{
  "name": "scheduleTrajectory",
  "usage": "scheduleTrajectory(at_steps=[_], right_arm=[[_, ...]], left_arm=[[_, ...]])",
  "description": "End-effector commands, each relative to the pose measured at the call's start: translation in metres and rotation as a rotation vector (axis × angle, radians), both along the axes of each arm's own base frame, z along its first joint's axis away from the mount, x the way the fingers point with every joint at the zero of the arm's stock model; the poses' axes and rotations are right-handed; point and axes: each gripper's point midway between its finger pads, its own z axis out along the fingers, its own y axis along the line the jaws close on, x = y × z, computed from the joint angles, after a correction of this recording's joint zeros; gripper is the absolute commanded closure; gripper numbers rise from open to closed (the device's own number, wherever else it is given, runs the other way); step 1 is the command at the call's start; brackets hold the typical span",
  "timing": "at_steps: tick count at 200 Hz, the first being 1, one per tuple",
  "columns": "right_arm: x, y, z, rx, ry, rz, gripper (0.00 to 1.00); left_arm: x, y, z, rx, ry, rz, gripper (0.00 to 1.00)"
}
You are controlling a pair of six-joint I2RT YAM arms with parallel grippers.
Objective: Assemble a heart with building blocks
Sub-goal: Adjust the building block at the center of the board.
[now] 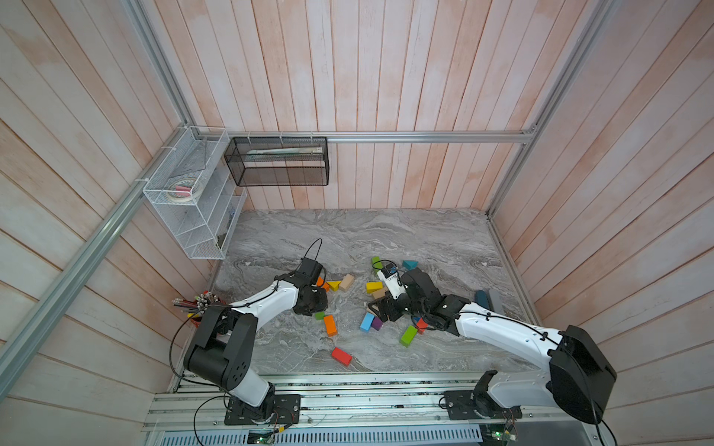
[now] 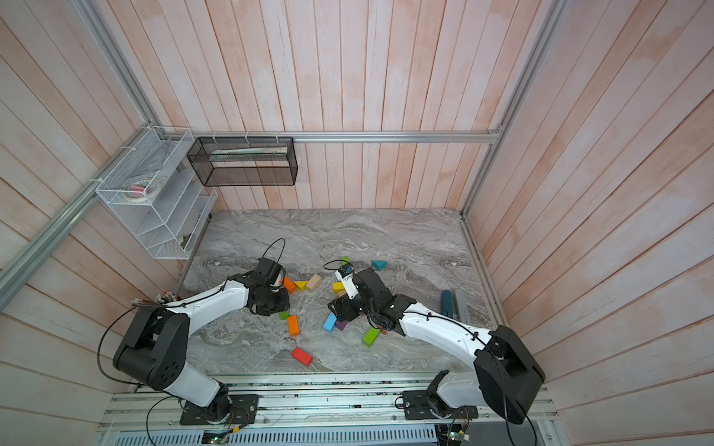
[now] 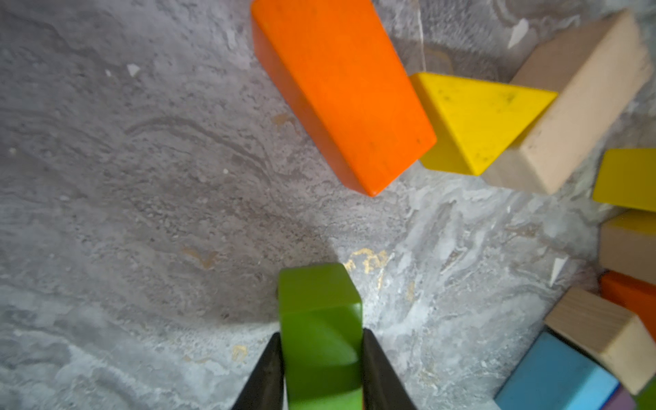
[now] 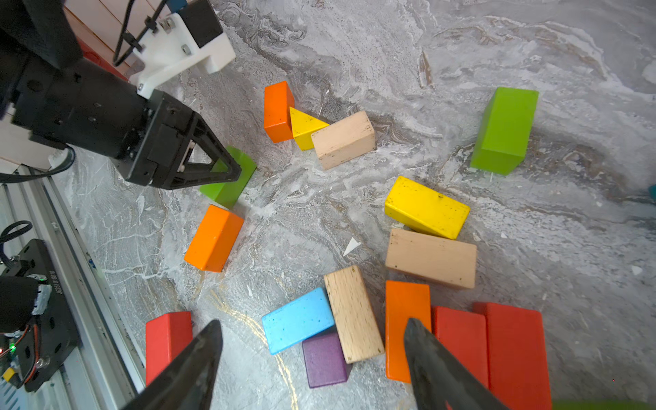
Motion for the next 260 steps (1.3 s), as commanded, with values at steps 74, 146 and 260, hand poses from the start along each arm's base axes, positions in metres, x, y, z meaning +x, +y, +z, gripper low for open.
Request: scheduleTrajectory(at_steps=[74, 146, 260], right_arm=[[-0.001, -0.003, -0.001, 0.003, -0.023, 0.002, 0.20], [-0.005, -0.004, 0.002, 0.024, -0.036, 0.022, 0.20], [-0.011, -0.002, -0.004, 0.043, -0.018, 0.067, 0.20]], left_arm=[[0.024, 0.021, 0.030, 0.201, -0.101, -0.316, 0.85], [0.040, 0.036, 0.026, 0.339, -0.179, -0.438, 0.88], [0.042, 0.046, 0.003, 0.332, -0.112, -0.452, 0.71]])
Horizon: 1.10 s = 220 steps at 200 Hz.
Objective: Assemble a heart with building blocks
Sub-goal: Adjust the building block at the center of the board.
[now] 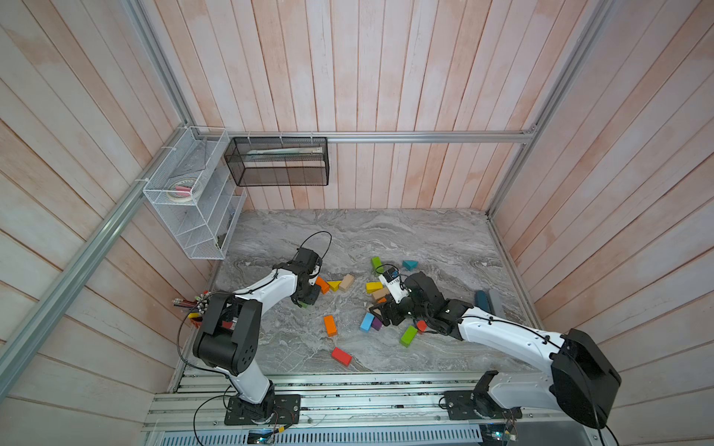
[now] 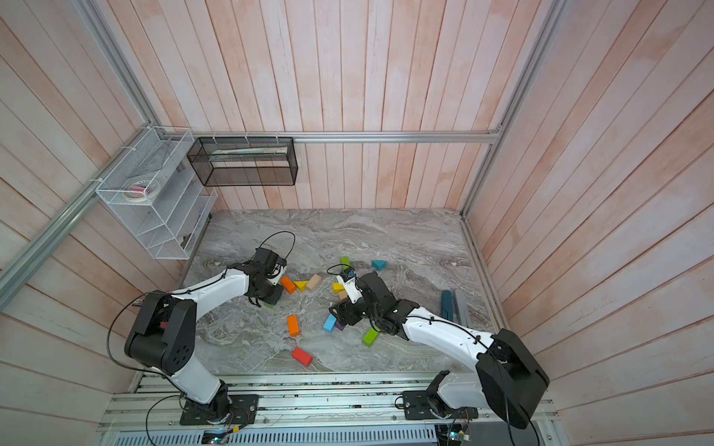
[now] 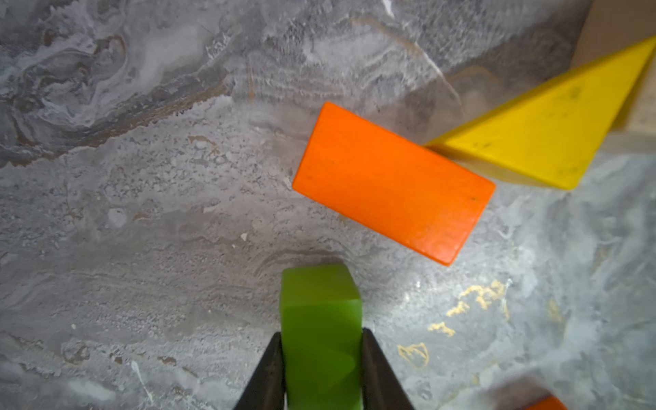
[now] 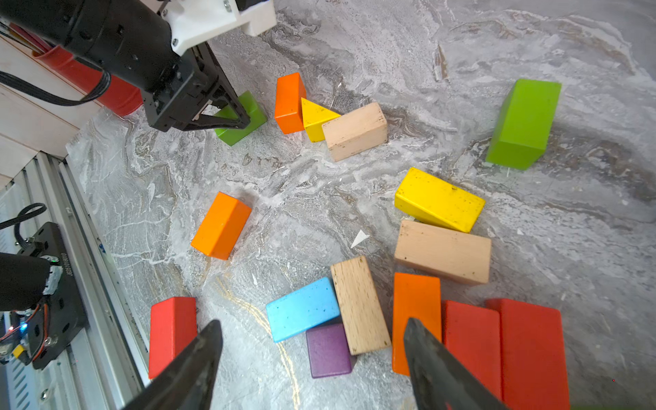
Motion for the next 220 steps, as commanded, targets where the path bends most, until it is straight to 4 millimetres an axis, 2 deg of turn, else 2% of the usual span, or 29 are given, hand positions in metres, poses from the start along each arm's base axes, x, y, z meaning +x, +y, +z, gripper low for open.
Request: scheduleTrajectory(at_steps=[1, 15, 35, 50, 93, 106, 119, 132, 140, 165, 179, 220], right_arm=[[-0.002, 0.001, 0.003, 0.018, -0.011, 0.022, 0.20], [-0.002, 0.001, 0.001, 0.016, -0.009, 0.022, 0.20], [-0.002, 0.001, 0.002, 0.016, -0.010, 0.025, 0.20], [-0.002, 0.001, 0.003, 0.018, -0.012, 0.023, 0.20], [-0.003, 0.000, 0.003, 0.019, -0.006, 0.018, 0.20], [-0.003, 0.000, 0.004, 0.022, -0.005, 0.018, 0.20], [-0.002, 0.001, 0.005, 0.025, -0.005, 0.017, 0.20], [-0.003, 0.001, 0.005, 0.026, 0.000, 0.016, 0.20], [-0.003, 0.001, 0.005, 0.029, 0.003, 0.014, 0.20], [-0.003, 0.003, 0.007, 0.041, 0.008, 0.018, 0.20], [-0.003, 0.004, 0.007, 0.045, 0.013, 0.020, 0.20], [-0.003, 0.003, 0.008, 0.042, 0.014, 0.015, 0.20]], left_arm=[[0.002, 0.002, 0.001, -0.002, -0.005, 0.000, 0.70], [0.001, 0.003, 0.003, -0.011, -0.009, 0.006, 0.57], [0.000, 0.003, 0.005, -0.019, -0.011, 0.016, 0.47], [-0.001, 0.002, 0.008, -0.032, -0.012, 0.035, 0.43], [-0.015, -0.007, 0.025, -0.159, -0.009, 0.162, 0.43], [-0.020, -0.009, 0.032, -0.221, -0.013, 0.254, 0.43], [-0.027, -0.003, 0.036, -0.243, -0.025, 0.367, 0.43], [-0.034, 0.008, 0.040, -0.254, -0.051, 0.513, 0.48], [-0.039, 0.007, 0.041, -0.296, -0.050, 0.567, 0.48], [-0.057, 0.009, 0.034, -0.370, -0.008, 0.752, 0.46], [-0.060, 0.003, 0.028, -0.413, 0.014, 0.778, 0.44], [-0.047, -0.004, 0.018, -0.444, -0.004, 0.747, 0.47]])
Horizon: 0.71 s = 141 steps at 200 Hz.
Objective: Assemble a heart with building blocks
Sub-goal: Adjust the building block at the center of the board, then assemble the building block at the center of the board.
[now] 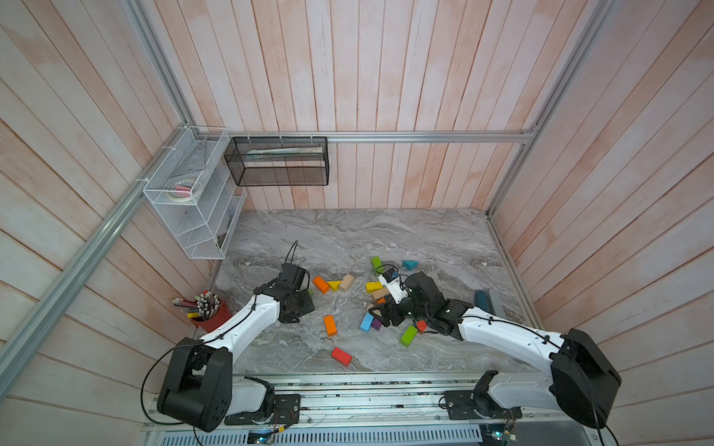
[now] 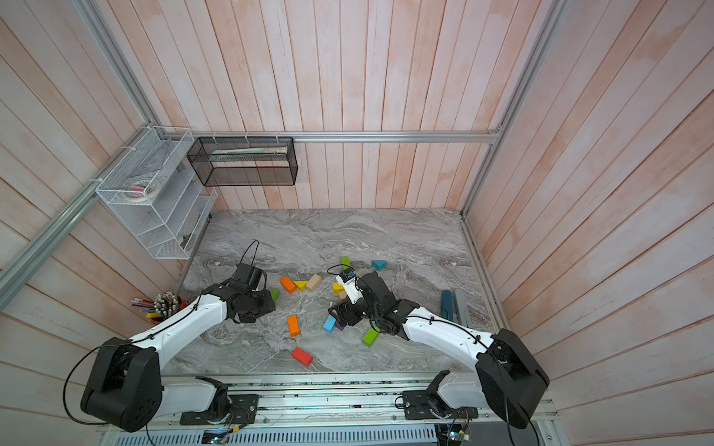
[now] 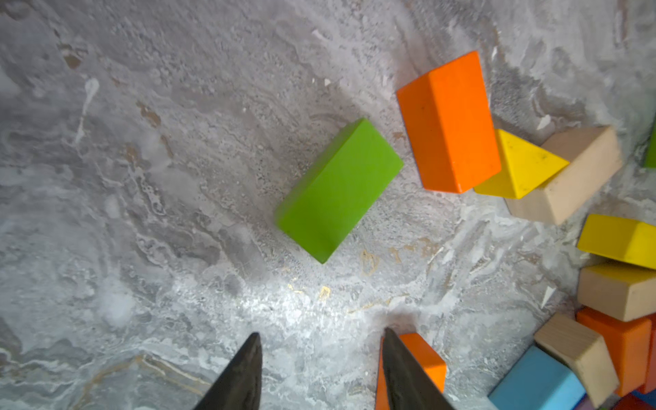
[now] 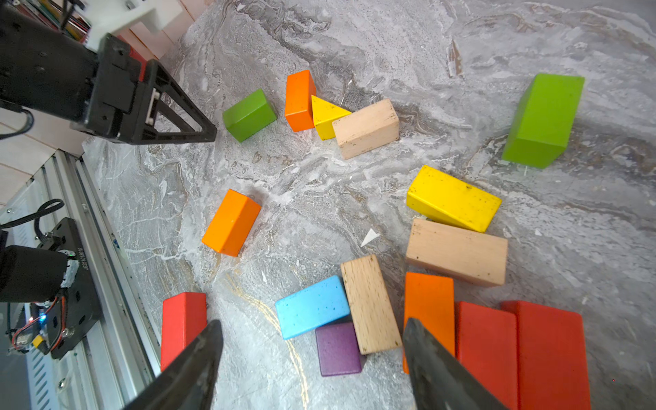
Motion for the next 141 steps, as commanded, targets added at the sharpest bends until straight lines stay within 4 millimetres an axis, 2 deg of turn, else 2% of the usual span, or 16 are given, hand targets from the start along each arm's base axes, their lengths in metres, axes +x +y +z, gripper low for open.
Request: scheduleTrajectory(at_steps=[1, 25, 70, 141], right_arm=[[0.001, 0.000, 0.008, 0.024, -0.005, -0.005, 0.20], [0.001, 0.000, 0.008, 0.025, -0.003, -0.008, 0.20], [0.002, -0.001, 0.008, 0.017, -0.004, -0.015, 0.20], [0.004, -0.003, 0.006, 0.010, -0.006, -0.029, 0.21]], left_arm=[[0.014, -0.007, -0.002, -0.045, -0.036, 0.026, 0.47], [0.019, 0.006, -0.008, 0.026, -0.020, 0.032, 0.50], [0.029, 0.008, -0.014, 0.018, -0.023, 0.027, 0.56], [0.049, 0.009, -0.012, 0.049, -0.056, -0.032, 0.67]])
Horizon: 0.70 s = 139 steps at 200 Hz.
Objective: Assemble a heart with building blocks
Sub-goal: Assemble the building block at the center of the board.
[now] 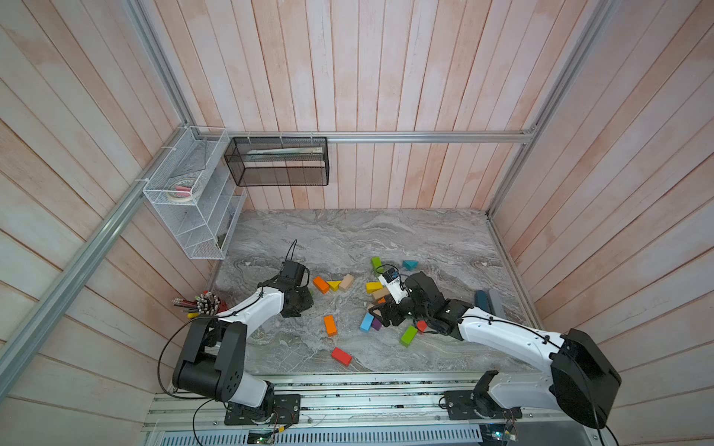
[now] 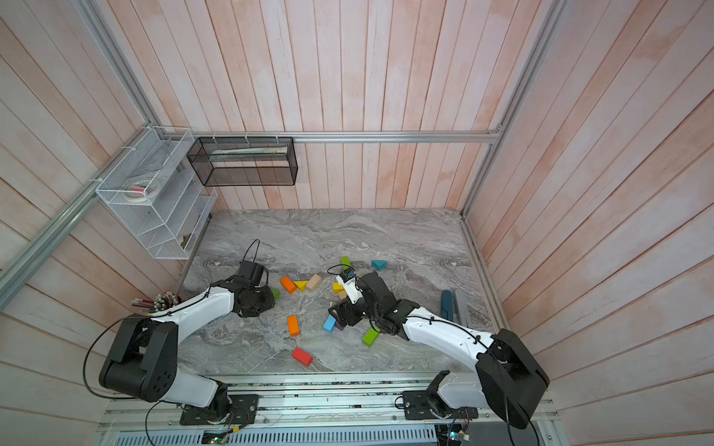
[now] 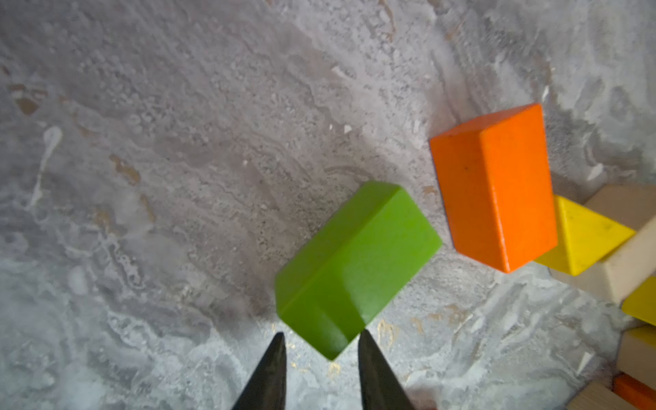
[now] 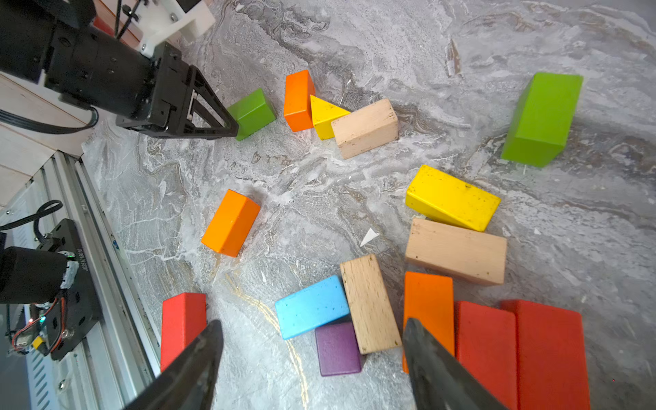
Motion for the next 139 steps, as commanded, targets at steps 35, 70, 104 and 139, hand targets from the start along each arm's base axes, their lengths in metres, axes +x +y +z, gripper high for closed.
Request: scheduleTrajectory(at_steps=[35, 70, 104, 139], right_arm=[[0.004, -0.003, 0.004, 0.004, -0.008, -0.027, 0.21], [0.004, -0.004, 0.003, 0.002, -0.006, -0.030, 0.21], [0.004, -0.004, 0.002, -0.002, -0.004, -0.031, 0.21], [0.005, -0.004, 0.001, -0.004, -0.003, -0.035, 0.21]], left_arm=[[0.025, 0.003, 0.011, 0.032, -0.068, -0.055, 0.68], [0.031, 0.004, 0.011, 0.045, -0.082, -0.082, 0.69], [0.036, 0.005, 0.012, 0.048, -0.089, -0.087, 0.69], [0.040, 0.000, 0.012, 0.019, -0.094, -0.086, 0.69]])
